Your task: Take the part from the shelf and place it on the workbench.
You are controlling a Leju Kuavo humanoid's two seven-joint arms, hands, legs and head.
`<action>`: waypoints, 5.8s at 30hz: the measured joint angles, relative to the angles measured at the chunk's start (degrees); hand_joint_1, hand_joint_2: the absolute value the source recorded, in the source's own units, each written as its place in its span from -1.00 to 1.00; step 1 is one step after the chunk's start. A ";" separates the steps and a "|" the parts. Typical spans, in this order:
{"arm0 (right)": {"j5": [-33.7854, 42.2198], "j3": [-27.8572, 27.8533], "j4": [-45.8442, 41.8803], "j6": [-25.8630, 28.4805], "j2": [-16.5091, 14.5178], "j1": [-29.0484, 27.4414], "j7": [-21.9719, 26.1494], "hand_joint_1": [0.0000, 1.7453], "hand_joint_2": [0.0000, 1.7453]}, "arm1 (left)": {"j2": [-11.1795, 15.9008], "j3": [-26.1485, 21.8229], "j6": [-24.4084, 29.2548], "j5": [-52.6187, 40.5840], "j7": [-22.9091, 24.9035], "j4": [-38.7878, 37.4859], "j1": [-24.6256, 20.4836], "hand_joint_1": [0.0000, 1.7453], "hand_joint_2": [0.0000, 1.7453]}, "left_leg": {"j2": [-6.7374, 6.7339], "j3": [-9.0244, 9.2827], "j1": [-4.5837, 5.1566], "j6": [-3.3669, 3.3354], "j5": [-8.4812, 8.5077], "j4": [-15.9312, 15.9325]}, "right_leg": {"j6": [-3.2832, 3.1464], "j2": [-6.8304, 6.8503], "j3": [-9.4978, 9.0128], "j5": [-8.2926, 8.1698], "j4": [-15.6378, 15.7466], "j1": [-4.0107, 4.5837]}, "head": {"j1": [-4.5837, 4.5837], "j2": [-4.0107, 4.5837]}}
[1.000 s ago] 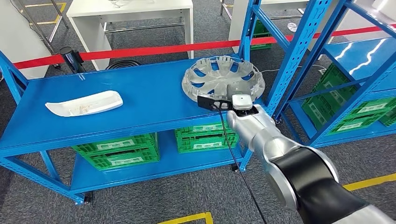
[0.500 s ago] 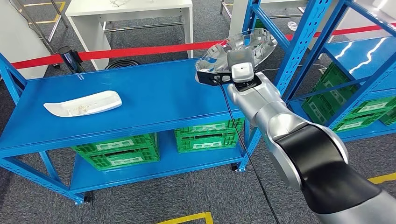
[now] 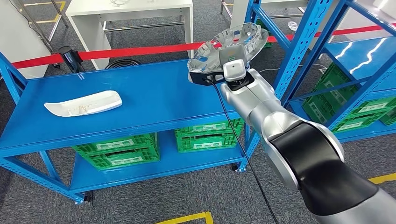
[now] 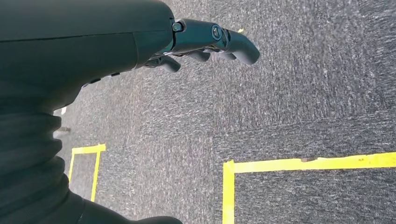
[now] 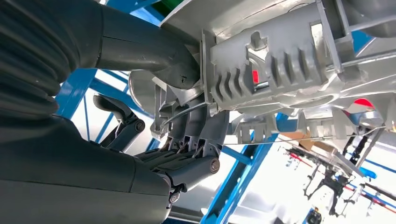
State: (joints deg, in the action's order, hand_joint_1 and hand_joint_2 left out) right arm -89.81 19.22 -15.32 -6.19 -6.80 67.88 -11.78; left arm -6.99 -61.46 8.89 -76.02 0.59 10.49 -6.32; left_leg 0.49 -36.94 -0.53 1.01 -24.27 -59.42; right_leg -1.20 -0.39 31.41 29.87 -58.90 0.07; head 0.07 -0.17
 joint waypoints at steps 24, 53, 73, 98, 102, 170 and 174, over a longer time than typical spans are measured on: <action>0.15 4.33 -0.01 1.31 -4.58 2.17 1.33 1.00 1.00 | 0.06 -0.91 0.10 0.27 -1.92 0.00 0.28 -1.00 1.00 | 0.01 -0.01 -0.01 0.00 0.00 0.03 | -0.03 0.00 0.03 0.02 0.00 0.00 | 0.00 0.00; -0.06 6.33 0.08 0.06 -4.99 3.02 0.81 1.00 1.00 | 0.06 -0.90 -1.60 -0.17 -1.81 0.26 -0.33 -1.00 1.00 | -0.61 0.83 -0.14 -1.68 -0.15 1.05 | 1.74 0.08 8.42 6.57 -15.08 -0.92 | 0.19 0.00; 0.00 6.35 0.61 -0.39 -3.96 3.01 0.42 1.00 1.00 | 0.10 -0.90 -1.79 -0.62 -0.83 0.31 -0.73 -1.00 1.00 | -0.21 3.81 -0.66 1.85 -6.09 -3.93 | -1.02 -0.04 6.95 -5.60 -1.33 -0.80 | -0.05 0.00; -0.09 6.35 0.66 -0.11 -4.11 2.76 1.25 1.00 1.00 | -0.02 -0.94 -1.61 0.45 -1.65 0.26 0.41 -1.00 1.00 | -0.33 -5.20 -0.59 2.44 -7.57 -11.00 | -1.66 0.30 3.34 -3.62 0.15 -0.60 | 0.13 0.00; -0.08 6.35 0.66 -0.03 -4.11 2.73 1.34 1.00 1.00 | 0.08 -0.95 -1.60 0.43 -2.14 0.27 0.40 -1.00 1.00 | -0.33 -1.52 -0.60 2.55 -5.28 -13.02 | -1.33 0.31 6.61 -5.82 -0.46 -0.59 | 0.13 0.00; 0.08 6.33 0.48 0.61 -1.06 3.57 1.13 1.00 1.00 | 0.26 -0.94 0.64 -0.30 -1.81 0.51 0.37 -1.00 1.00 | -0.28 6.62 0.25 -0.49 -5.88 1.06 | 0.51 0.74 9.57 -10.14 0.53 0.07 | 0.44 0.00; 0.01 6.33 0.52 0.60 -0.77 3.29 1.15 1.00 1.00 | 0.23 -0.94 0.64 -0.40 -1.79 0.50 0.41 -1.00 1.00 | -0.57 3.71 -0.10 -1.92 -2.82 1.21 | 1.74 0.41 12.53 -0.05 -9.31 -0.22 | 0.49 0.00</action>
State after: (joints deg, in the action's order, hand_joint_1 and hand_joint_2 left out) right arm -89.80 25.55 -14.80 -5.58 -7.57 71.18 -10.63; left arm -6.76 -62.40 9.53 -76.42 -1.20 10.99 -5.90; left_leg -0.09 -33.23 -0.63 -0.91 -27.09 -58.21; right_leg 0.54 0.02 43.94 29.82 -68.21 -0.15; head 0.55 -0.17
